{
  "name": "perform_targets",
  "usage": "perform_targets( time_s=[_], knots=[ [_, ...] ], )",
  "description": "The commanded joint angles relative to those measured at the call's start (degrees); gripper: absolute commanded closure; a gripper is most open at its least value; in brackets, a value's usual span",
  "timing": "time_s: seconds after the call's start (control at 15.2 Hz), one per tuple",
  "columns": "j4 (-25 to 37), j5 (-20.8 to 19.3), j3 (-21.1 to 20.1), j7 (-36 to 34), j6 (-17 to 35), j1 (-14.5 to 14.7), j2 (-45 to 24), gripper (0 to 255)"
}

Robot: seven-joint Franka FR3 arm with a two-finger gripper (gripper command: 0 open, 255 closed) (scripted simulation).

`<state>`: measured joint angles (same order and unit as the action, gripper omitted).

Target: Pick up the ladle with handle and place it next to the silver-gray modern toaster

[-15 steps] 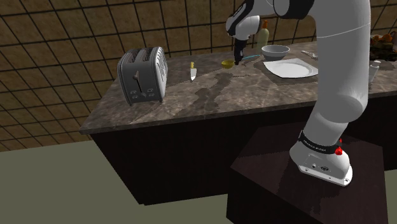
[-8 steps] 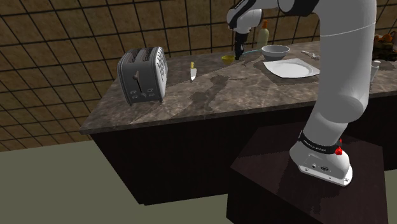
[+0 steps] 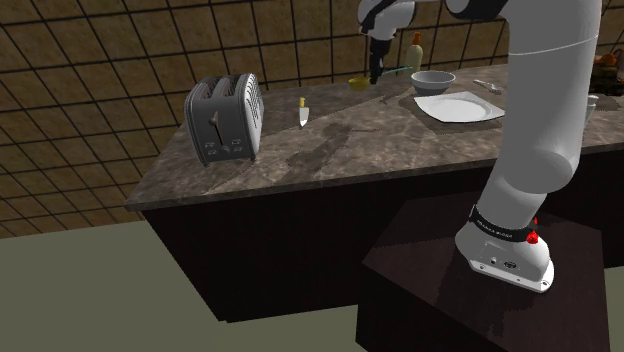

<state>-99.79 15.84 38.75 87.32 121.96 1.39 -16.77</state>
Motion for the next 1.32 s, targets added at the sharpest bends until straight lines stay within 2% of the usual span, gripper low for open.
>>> perform_targets(
  time_s=[0.0, 1.25],
  knots=[
    [1.41, -0.29, 0.15, -0.24, -1.54, -0.09, 0.17, 255],
    [14.74, -2.07, 1.1, -2.27, -15.59, -0.95, 1.32, 255]
  ],
)
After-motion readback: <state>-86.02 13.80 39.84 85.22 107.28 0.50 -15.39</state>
